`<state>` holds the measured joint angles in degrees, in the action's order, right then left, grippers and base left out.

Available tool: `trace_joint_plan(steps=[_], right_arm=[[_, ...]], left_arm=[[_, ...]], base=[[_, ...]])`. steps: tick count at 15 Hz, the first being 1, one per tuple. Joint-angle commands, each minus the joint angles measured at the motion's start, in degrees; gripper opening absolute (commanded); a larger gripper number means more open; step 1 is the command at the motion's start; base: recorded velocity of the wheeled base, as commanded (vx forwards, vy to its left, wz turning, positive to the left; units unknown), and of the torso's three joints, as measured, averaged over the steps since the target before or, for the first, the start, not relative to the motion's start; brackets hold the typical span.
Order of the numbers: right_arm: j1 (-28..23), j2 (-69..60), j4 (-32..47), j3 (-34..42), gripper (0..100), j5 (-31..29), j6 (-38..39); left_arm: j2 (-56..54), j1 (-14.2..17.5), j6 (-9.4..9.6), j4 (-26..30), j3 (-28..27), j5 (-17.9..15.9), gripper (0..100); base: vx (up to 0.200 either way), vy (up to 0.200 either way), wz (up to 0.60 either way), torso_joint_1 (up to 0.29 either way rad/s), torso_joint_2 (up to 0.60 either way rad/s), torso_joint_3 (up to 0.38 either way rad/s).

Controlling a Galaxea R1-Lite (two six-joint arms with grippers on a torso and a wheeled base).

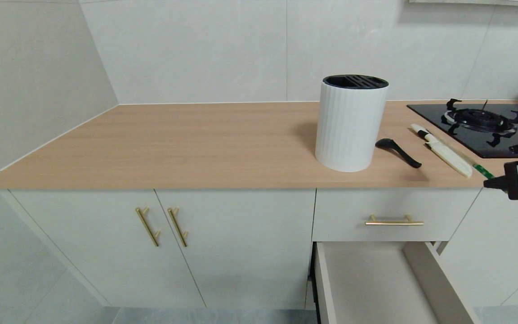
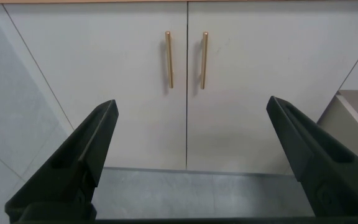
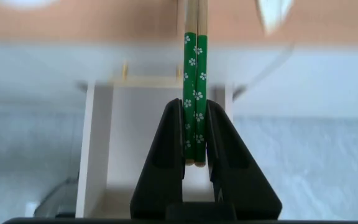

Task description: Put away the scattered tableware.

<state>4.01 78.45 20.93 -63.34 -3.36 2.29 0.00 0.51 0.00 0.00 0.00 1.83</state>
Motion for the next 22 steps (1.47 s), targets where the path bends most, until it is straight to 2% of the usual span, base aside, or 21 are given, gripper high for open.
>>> trace_joint_plan(steps=[1,2,3,4,9,13,15,17,20,22], right_arm=[[0.12,-8.40,6.84,2.70,0,2.84,-0.18],[0.30,-9.10,9.13,2.61,0,5.47,-0.45],[1.61,-9.98,14.58,1.99,0,11.89,-2.91],[2.23,-10.07,16.16,1.99,0,12.59,-4.40],[14.01,-1.89,29.69,2.70,0,12.42,-7.04],[15.33,9.97,29.69,2.43,0,12.42,-4.05],[19.02,21.13,28.90,0.76,0,10.92,5.62],[19.37,25.00,26.53,0.50,0,8.55,8.17],[20.25,30.89,17.56,0.85,0,7.14,16.69],[21.39,33.09,15.98,0.76,0,5.65,17.22]], left_arm=[[0.00,0.02,0.00,0.00,0.00,0.02,100],[0.00,0.02,0.00,0.00,0.00,0.02,100],[0.00,0.02,0.00,0.00,0.00,0.02,100],[0.00,0.02,0.00,0.00,0.00,0.02,100],[0.00,0.02,0.00,0.00,0.00,0.02,100],[0.00,0.02,0.00,0.00,0.00,0.02,100],[0.00,0.02,0.00,0.00,0.00,0.02,100],[0.00,0.02,0.00,0.00,0.00,0.02,100],[0.00,0.02,0.00,0.00,0.00,0.02,100],[0.00,0.02,0.00,0.00,0.00,0.02,100]], base=[[0.000,0.000,0.00,0.000,0.00,0.000],[0.000,0.000,0.00,0.000,0.00,0.000],[0.000,0.000,0.00,0.000,0.00,0.000],[0.000,0.000,0.00,0.000,0.00,0.000],[0.000,0.000,0.00,0.000,0.00,0.000],[0.000,0.000,0.00,0.000,0.00,0.000],[0.000,0.000,0.00,0.000,0.00,0.000],[0.000,0.000,0.00,0.000,0.00,0.000],[0.000,0.000,0.00,0.000,0.00,0.000],[0.000,0.000,0.00,0.000,0.00,0.000]])
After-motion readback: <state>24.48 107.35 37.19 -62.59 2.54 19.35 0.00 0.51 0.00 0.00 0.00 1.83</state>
